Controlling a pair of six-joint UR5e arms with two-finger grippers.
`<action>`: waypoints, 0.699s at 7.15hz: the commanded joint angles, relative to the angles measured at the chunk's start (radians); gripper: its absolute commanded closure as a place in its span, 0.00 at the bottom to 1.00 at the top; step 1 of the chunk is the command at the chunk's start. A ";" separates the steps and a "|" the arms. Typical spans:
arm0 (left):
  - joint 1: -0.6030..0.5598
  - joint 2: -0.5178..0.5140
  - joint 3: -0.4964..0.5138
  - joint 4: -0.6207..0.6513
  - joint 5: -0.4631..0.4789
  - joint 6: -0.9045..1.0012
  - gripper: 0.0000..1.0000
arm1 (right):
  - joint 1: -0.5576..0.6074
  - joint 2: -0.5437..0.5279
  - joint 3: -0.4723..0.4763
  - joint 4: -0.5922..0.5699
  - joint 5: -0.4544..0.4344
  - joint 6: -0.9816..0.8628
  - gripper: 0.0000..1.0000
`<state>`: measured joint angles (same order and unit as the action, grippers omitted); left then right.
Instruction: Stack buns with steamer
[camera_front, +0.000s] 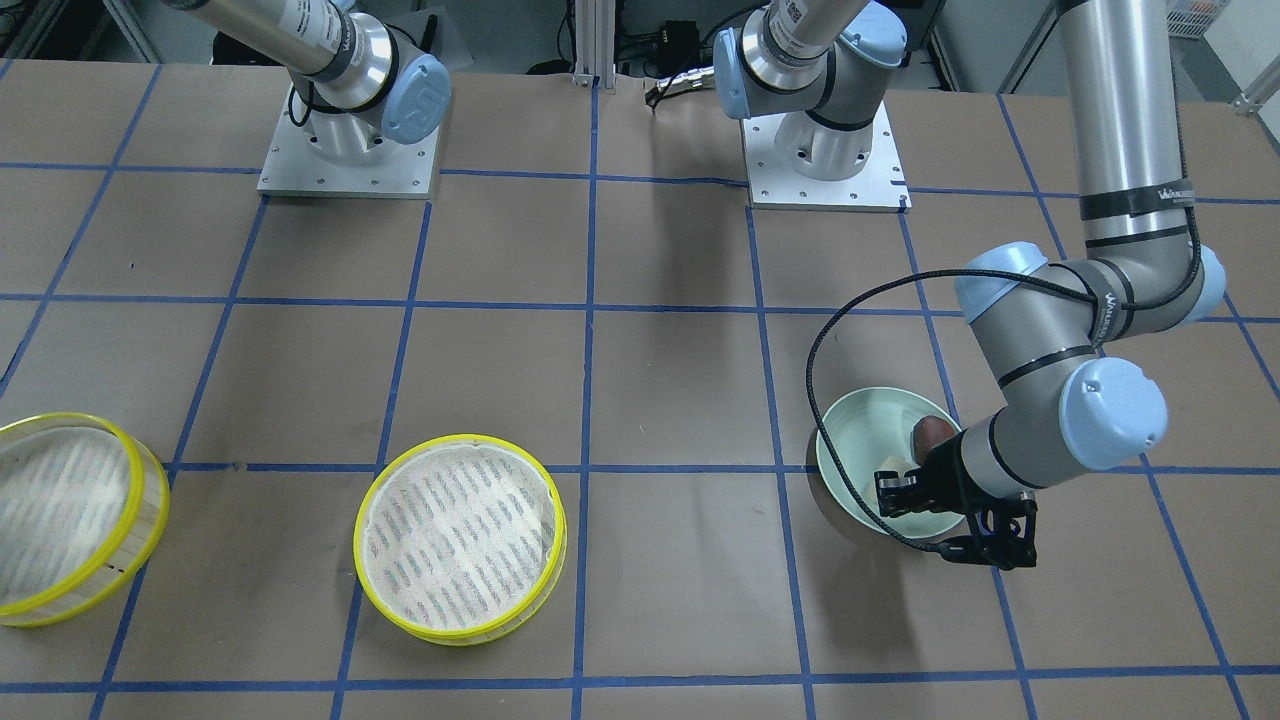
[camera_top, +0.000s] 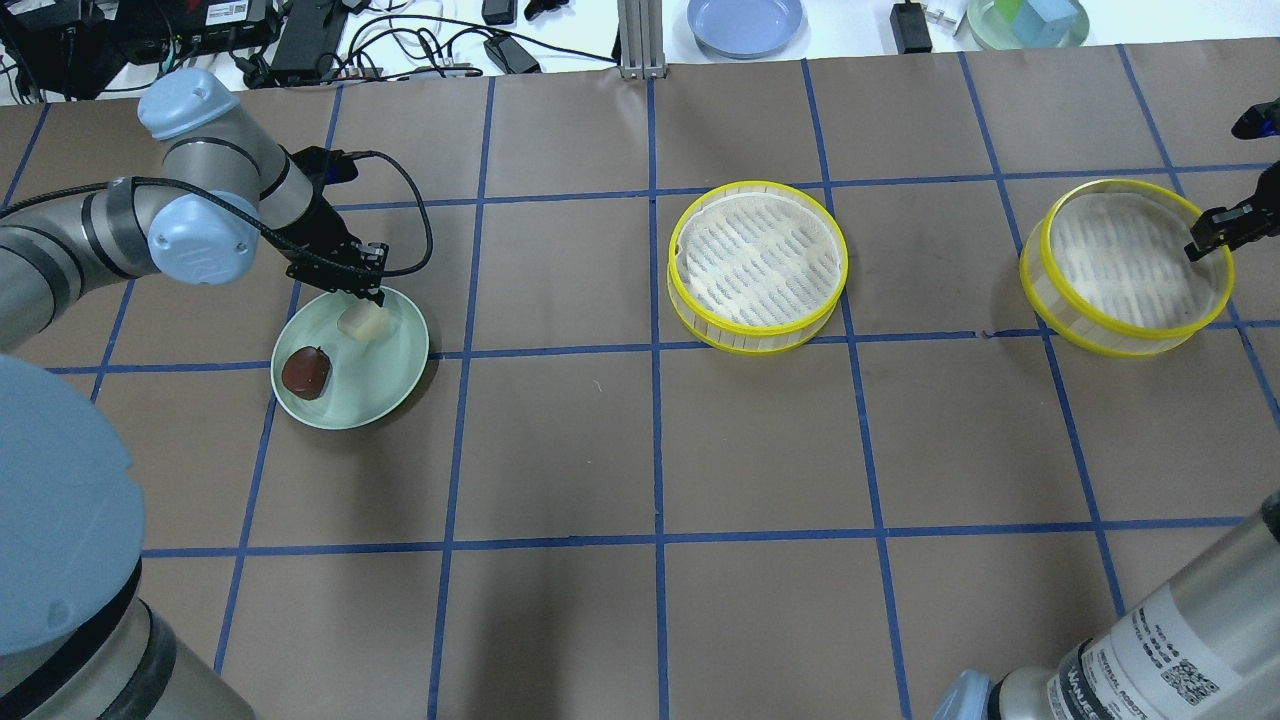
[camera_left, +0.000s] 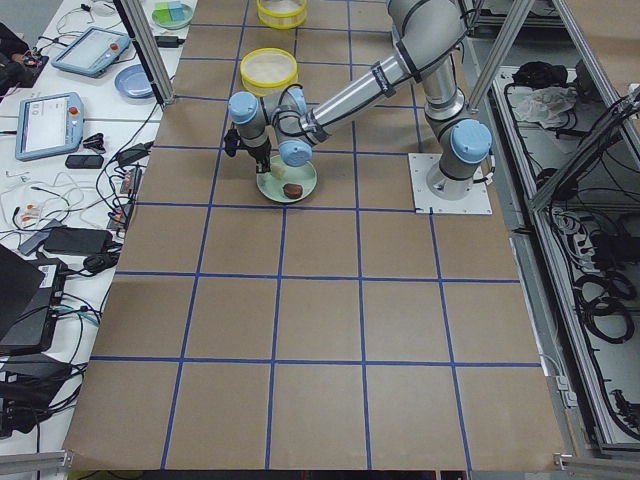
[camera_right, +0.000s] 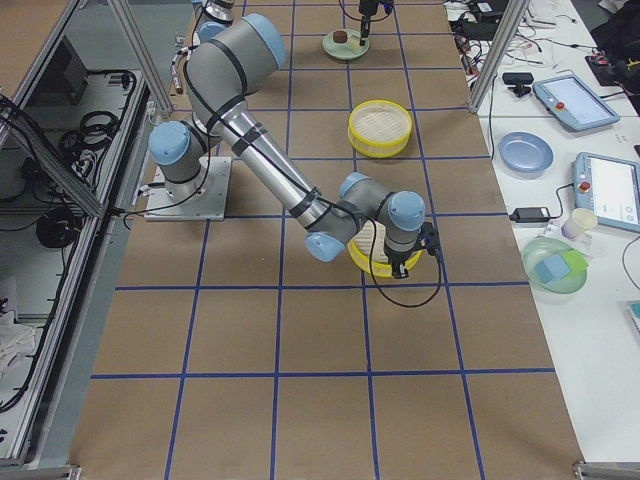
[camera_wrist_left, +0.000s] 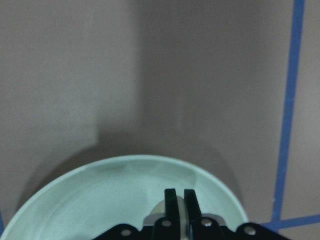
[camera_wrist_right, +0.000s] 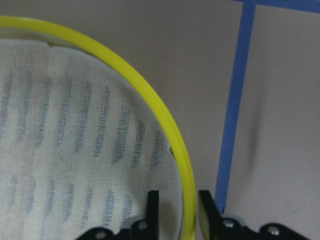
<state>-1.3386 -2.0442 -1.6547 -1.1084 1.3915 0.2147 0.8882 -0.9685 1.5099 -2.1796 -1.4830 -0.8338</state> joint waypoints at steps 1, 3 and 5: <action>-0.078 0.044 0.097 -0.054 -0.133 -0.285 1.00 | 0.000 -0.002 0.001 0.000 -0.008 -0.001 0.62; -0.172 0.042 0.139 0.048 -0.298 -0.589 1.00 | 0.000 -0.010 0.003 0.000 -0.011 0.001 0.63; -0.239 0.003 0.133 0.172 -0.481 -0.728 1.00 | 0.000 -0.013 0.006 0.000 -0.010 -0.002 0.93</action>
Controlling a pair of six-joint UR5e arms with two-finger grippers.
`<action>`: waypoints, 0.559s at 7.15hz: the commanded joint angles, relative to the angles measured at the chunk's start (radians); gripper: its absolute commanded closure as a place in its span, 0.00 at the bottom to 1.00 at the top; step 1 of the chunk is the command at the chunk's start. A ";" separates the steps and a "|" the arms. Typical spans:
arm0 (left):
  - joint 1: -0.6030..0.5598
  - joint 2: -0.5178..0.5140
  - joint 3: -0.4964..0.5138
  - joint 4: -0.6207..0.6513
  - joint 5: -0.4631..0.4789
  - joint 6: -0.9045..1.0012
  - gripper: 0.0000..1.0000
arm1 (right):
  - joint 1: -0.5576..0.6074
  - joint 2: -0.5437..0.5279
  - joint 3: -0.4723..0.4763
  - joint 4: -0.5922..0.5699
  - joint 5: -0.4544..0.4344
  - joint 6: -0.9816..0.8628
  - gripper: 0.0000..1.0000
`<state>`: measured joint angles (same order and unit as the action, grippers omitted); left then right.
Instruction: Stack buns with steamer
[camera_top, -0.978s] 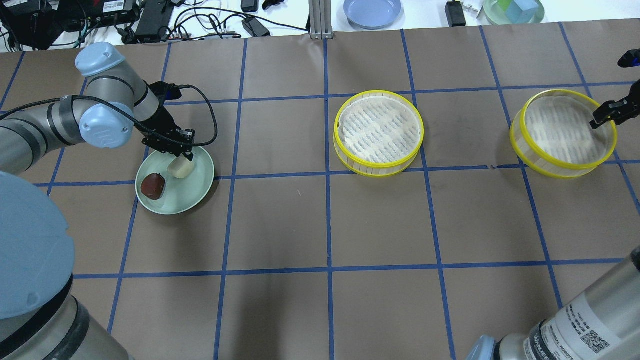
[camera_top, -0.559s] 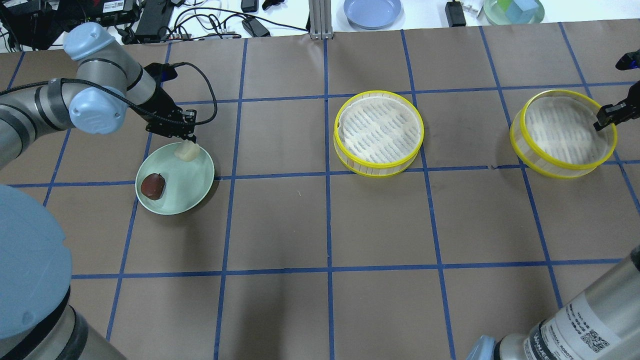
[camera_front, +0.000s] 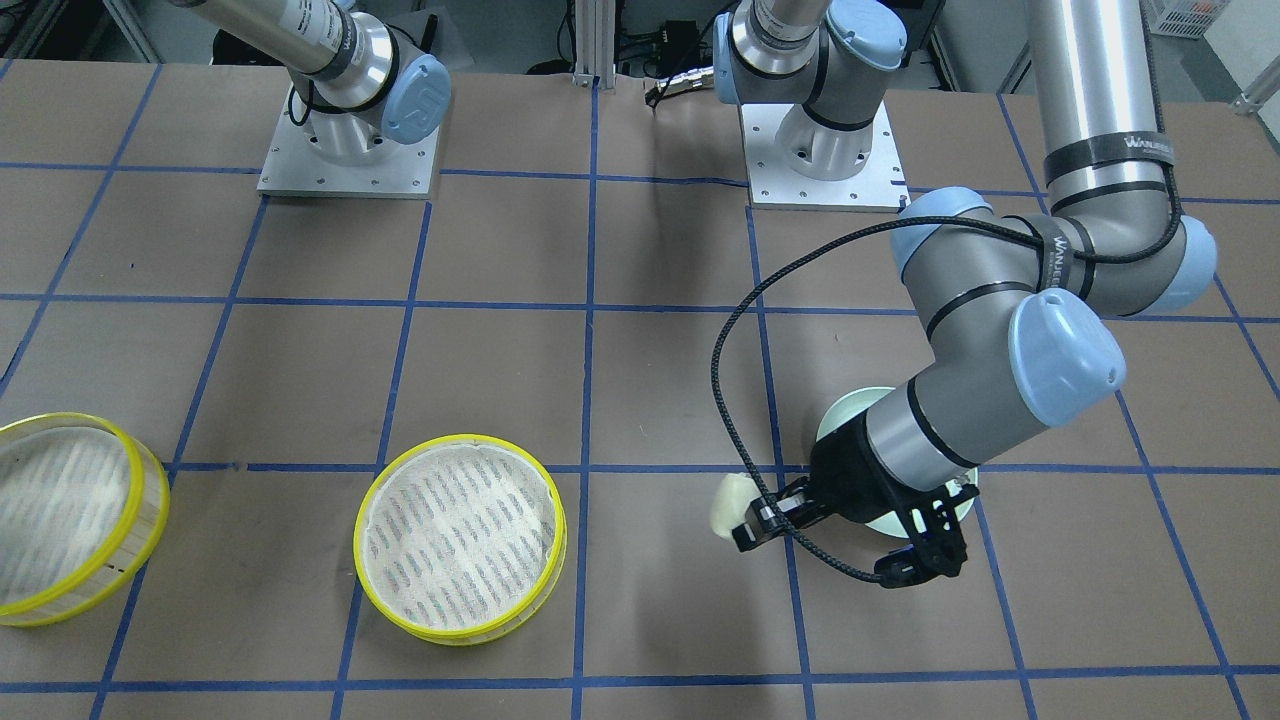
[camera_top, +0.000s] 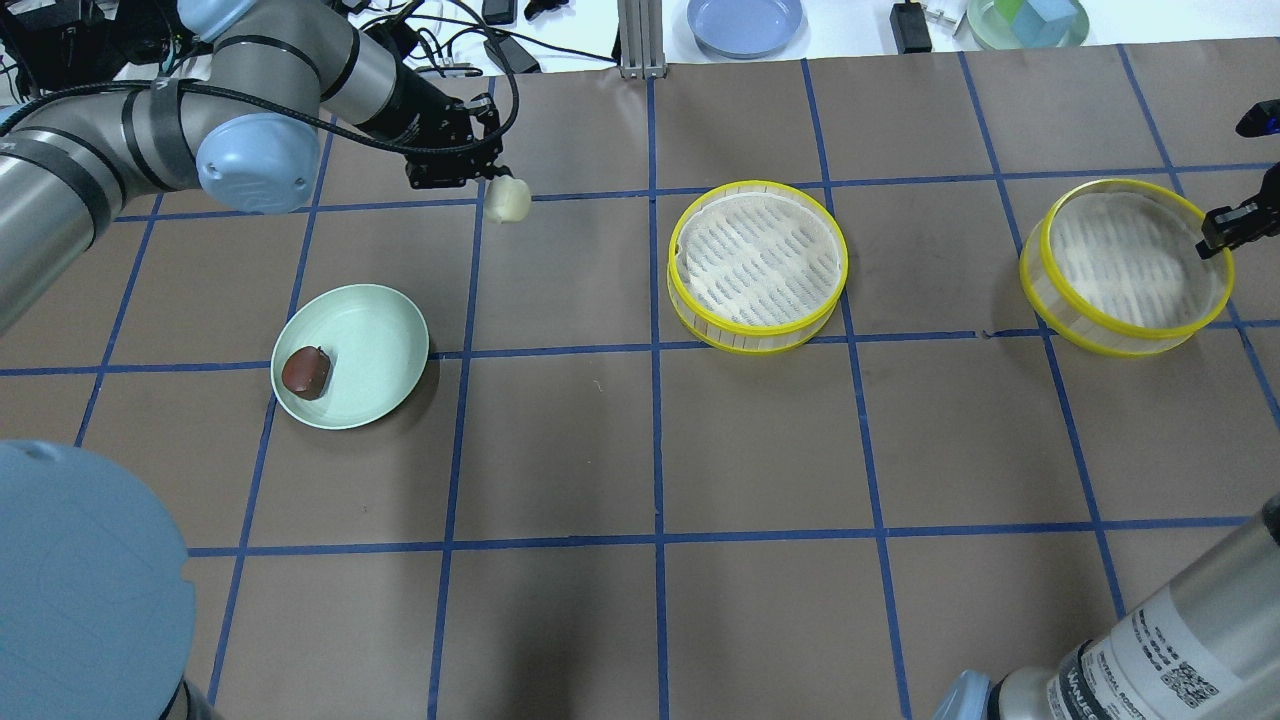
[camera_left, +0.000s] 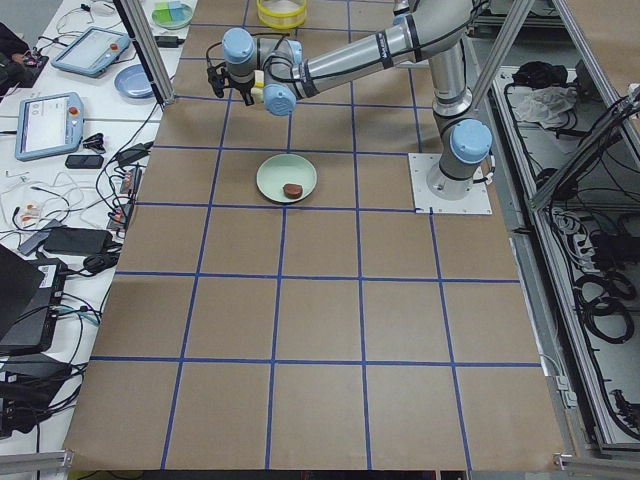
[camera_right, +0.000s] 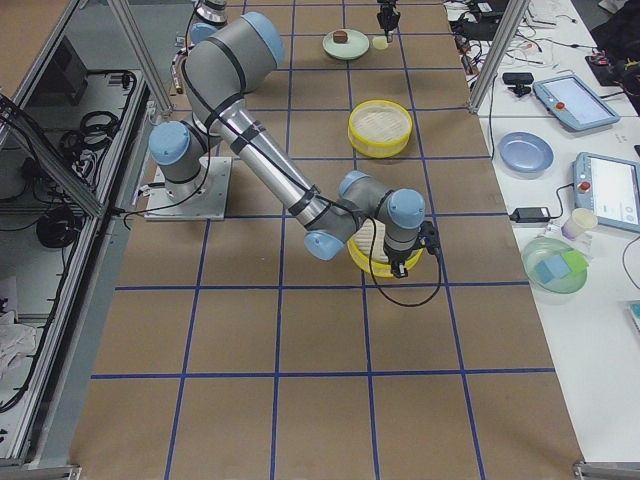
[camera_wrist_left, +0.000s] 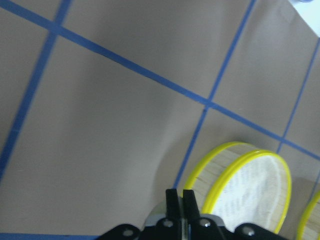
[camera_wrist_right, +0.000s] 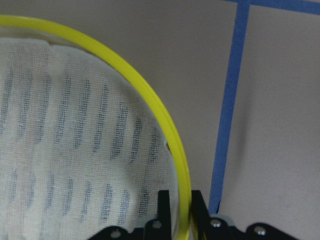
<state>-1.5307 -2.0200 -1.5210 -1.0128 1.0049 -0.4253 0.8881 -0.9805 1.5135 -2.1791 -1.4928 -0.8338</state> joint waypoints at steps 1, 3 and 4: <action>-0.113 -0.054 -0.002 0.158 -0.107 -0.177 1.00 | 0.000 0.000 0.004 0.002 0.000 -0.002 1.00; -0.189 -0.127 -0.004 0.218 -0.103 -0.222 1.00 | 0.000 -0.003 0.004 0.001 0.000 -0.002 1.00; -0.215 -0.152 -0.004 0.221 -0.094 -0.222 1.00 | 0.000 -0.029 0.004 0.004 -0.001 0.007 1.00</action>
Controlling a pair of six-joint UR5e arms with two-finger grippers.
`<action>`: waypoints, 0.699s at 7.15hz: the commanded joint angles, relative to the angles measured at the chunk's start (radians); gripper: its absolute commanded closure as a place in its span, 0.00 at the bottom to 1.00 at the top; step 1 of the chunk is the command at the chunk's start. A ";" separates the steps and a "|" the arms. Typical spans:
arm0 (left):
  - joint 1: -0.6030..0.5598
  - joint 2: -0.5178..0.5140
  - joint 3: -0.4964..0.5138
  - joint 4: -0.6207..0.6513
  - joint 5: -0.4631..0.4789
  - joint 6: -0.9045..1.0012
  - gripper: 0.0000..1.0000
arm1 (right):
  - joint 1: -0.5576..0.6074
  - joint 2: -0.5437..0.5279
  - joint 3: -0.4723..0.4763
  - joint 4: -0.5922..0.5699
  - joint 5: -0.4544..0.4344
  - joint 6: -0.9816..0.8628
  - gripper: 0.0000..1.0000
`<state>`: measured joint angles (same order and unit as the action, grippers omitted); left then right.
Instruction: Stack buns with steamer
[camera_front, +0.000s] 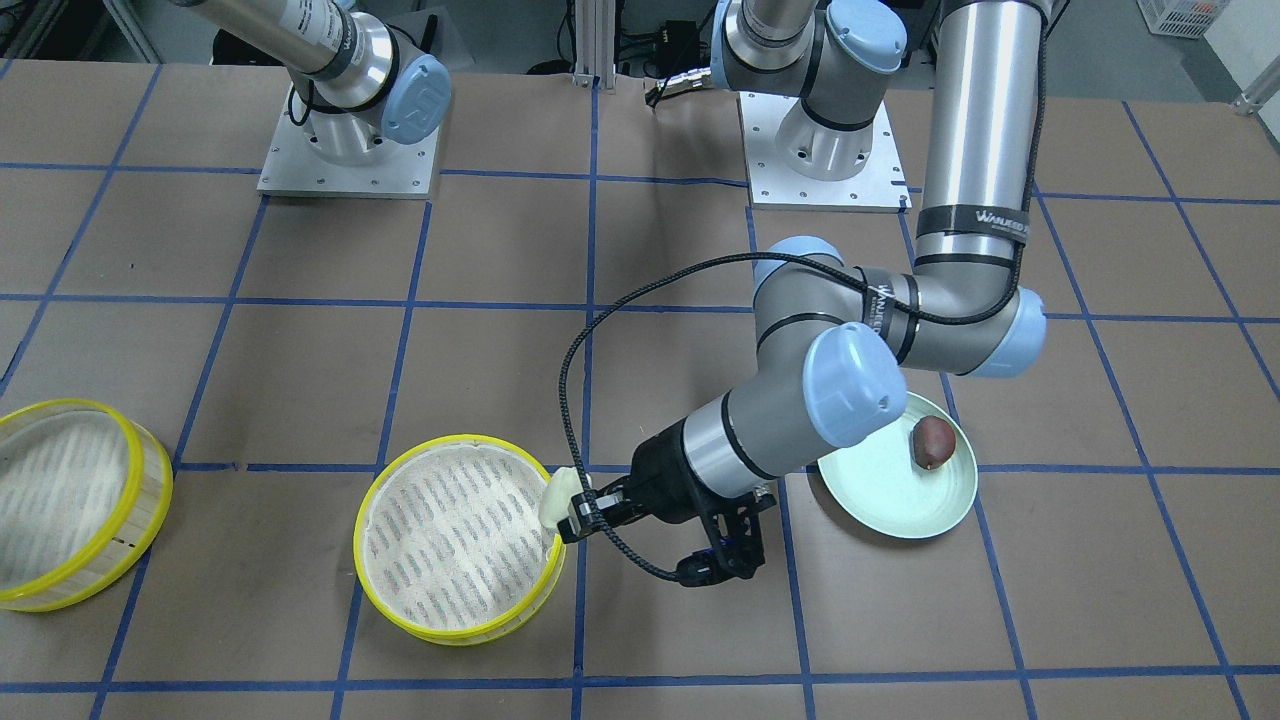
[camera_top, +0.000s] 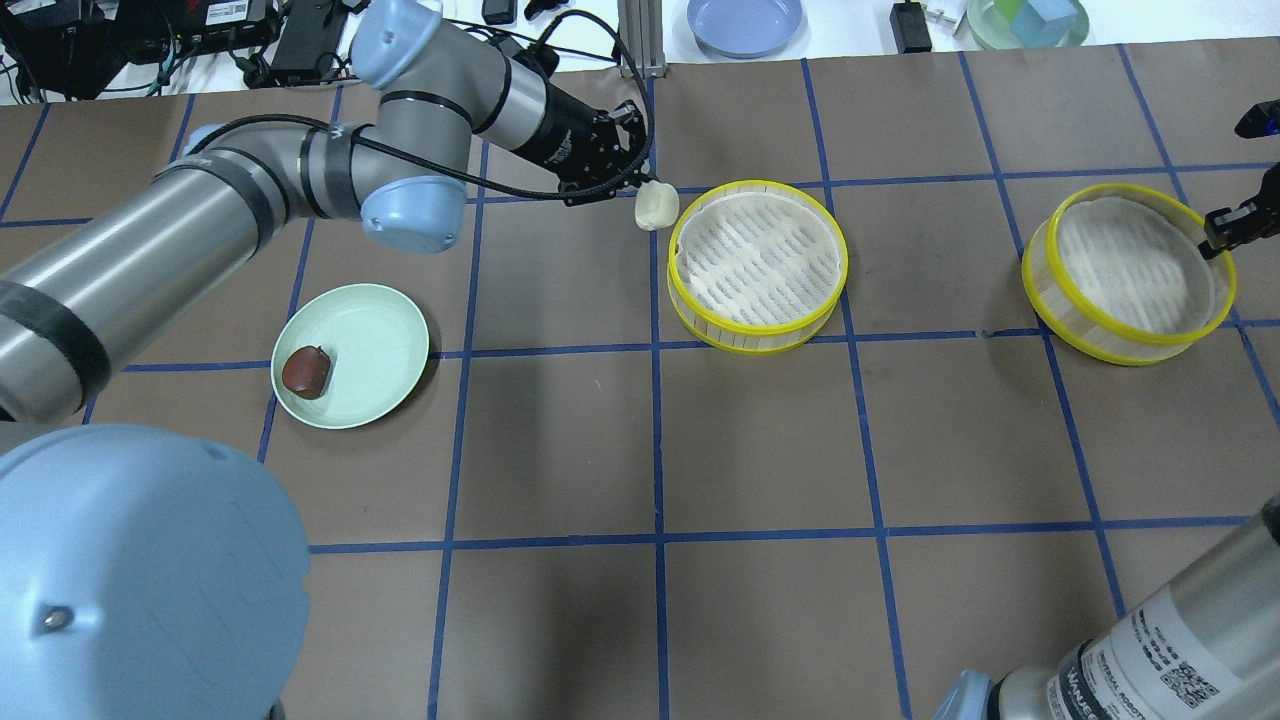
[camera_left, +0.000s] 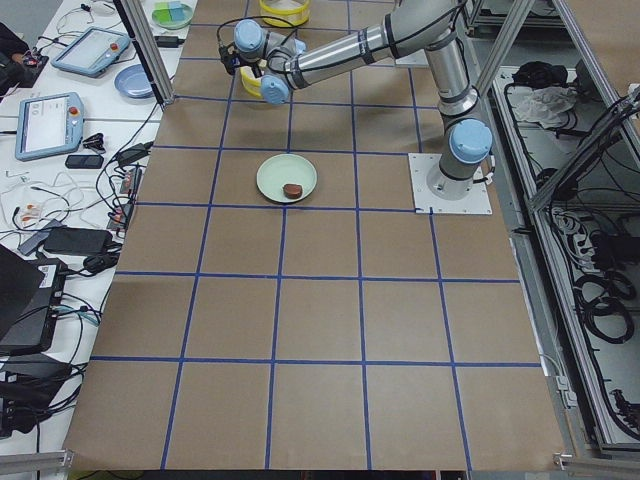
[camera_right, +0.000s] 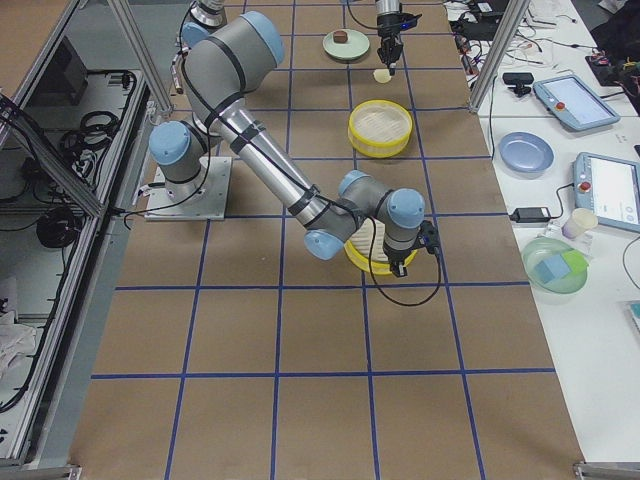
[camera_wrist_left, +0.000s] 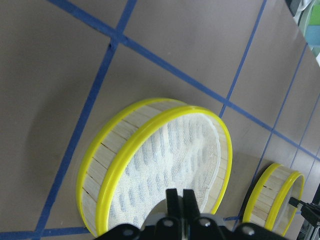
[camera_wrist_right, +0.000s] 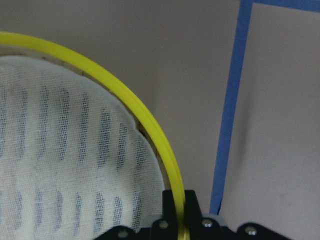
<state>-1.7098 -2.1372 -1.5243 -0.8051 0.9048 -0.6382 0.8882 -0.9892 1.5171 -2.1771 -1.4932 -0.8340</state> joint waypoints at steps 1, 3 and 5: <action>-0.043 -0.053 0.000 0.014 0.009 -0.009 1.00 | 0.008 -0.060 0.000 0.011 -0.005 0.013 1.00; -0.062 -0.088 0.003 0.015 0.009 -0.009 1.00 | 0.023 -0.091 0.000 0.019 -0.034 0.015 1.00; -0.062 -0.096 0.010 0.015 0.009 -0.009 0.29 | 0.099 -0.162 0.000 0.089 -0.094 0.053 1.00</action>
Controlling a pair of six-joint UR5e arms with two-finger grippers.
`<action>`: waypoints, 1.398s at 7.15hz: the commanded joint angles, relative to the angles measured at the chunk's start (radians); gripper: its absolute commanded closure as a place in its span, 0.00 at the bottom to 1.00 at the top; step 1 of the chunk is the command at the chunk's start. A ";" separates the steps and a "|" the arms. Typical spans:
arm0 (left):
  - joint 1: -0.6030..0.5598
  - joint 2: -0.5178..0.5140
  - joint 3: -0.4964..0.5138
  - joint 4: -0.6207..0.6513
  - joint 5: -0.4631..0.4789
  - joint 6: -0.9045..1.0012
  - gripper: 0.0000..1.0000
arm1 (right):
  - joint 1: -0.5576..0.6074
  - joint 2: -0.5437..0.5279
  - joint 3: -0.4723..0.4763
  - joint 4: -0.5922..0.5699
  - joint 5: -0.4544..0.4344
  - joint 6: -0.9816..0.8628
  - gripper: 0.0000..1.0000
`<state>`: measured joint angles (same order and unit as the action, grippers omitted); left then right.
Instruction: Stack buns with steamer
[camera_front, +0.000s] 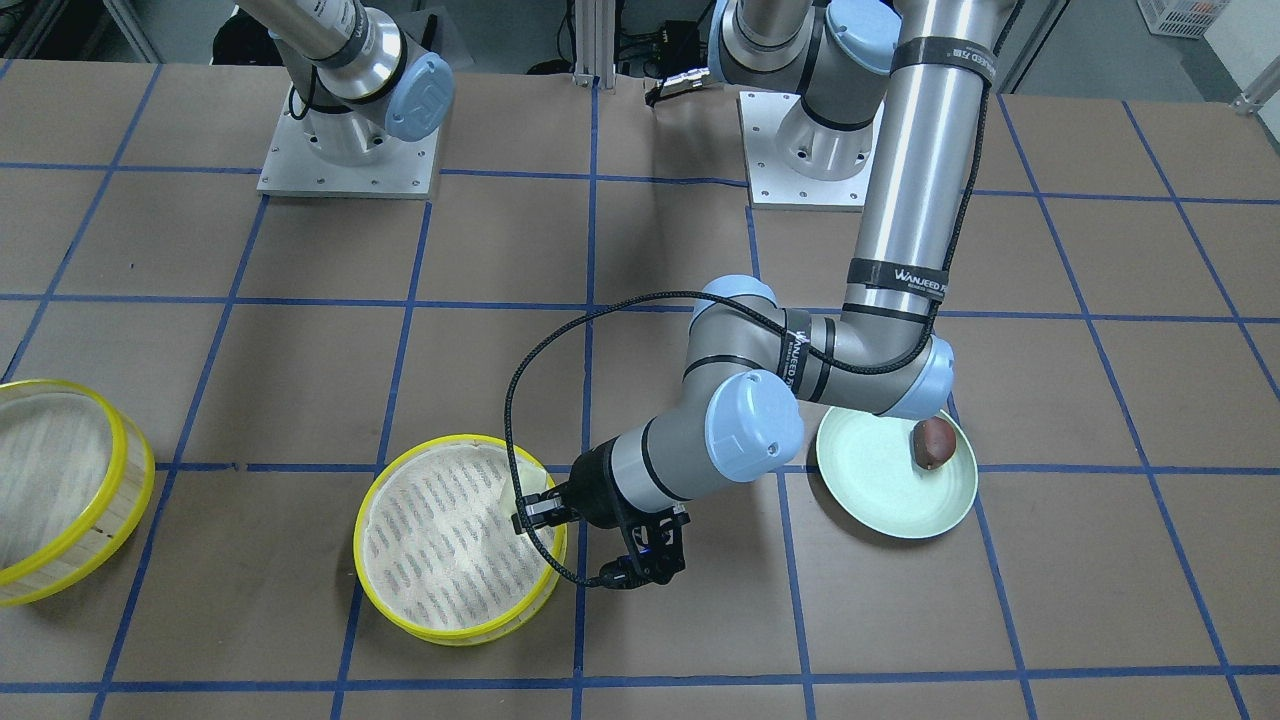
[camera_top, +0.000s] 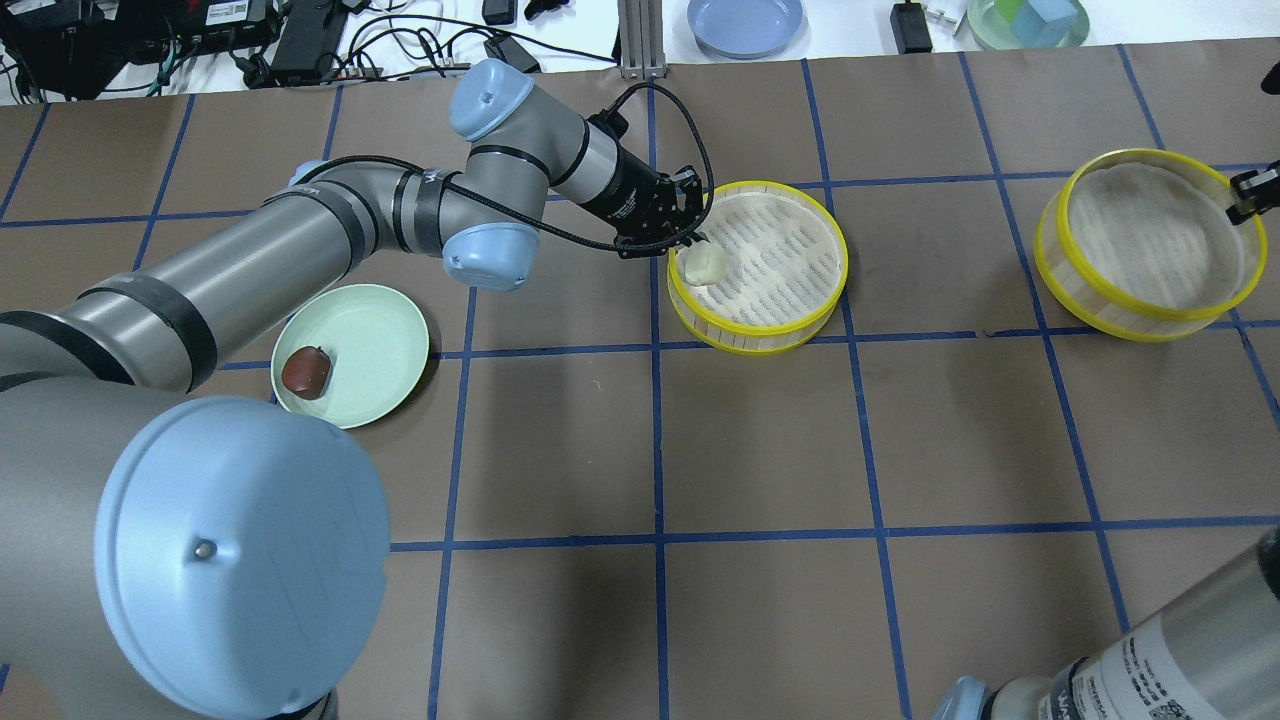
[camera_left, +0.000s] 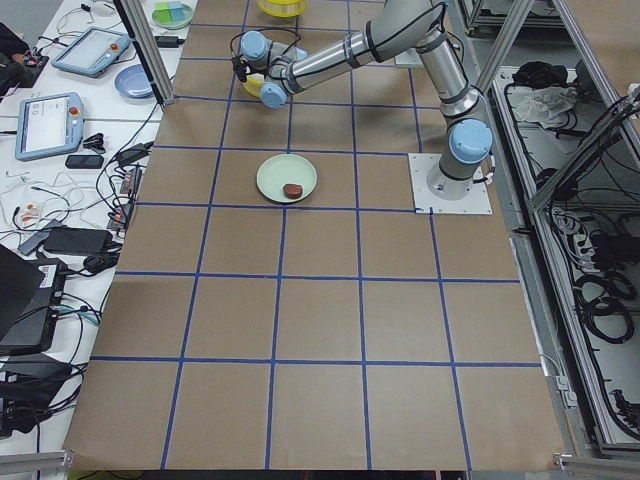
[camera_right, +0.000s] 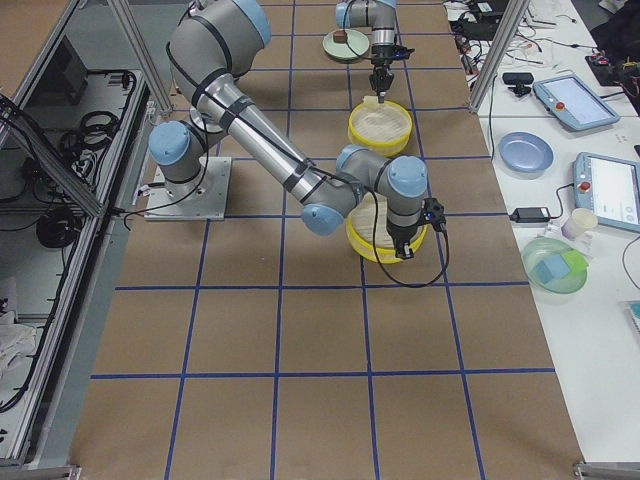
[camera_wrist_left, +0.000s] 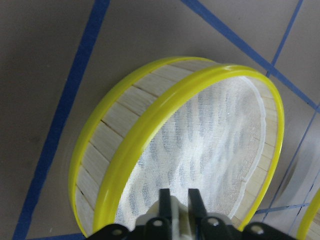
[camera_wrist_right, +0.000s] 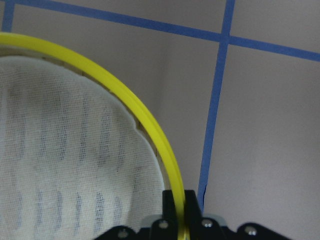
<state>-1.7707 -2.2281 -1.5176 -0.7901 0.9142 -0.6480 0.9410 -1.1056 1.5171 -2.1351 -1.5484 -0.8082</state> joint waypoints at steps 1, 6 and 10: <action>-0.001 -0.004 0.010 0.000 0.000 0.001 0.19 | 0.088 -0.074 0.002 0.066 -0.042 0.081 1.00; 0.010 0.101 0.082 -0.114 0.186 -0.013 0.01 | 0.278 -0.177 0.035 0.158 -0.042 0.382 1.00; 0.224 0.258 0.068 -0.491 0.514 0.481 0.00 | 0.554 -0.183 0.061 0.145 -0.039 0.672 1.00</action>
<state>-1.6065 -2.0115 -1.4423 -1.1602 1.2797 -0.3188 1.4038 -1.2933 1.5767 -1.9873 -1.5890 -0.2512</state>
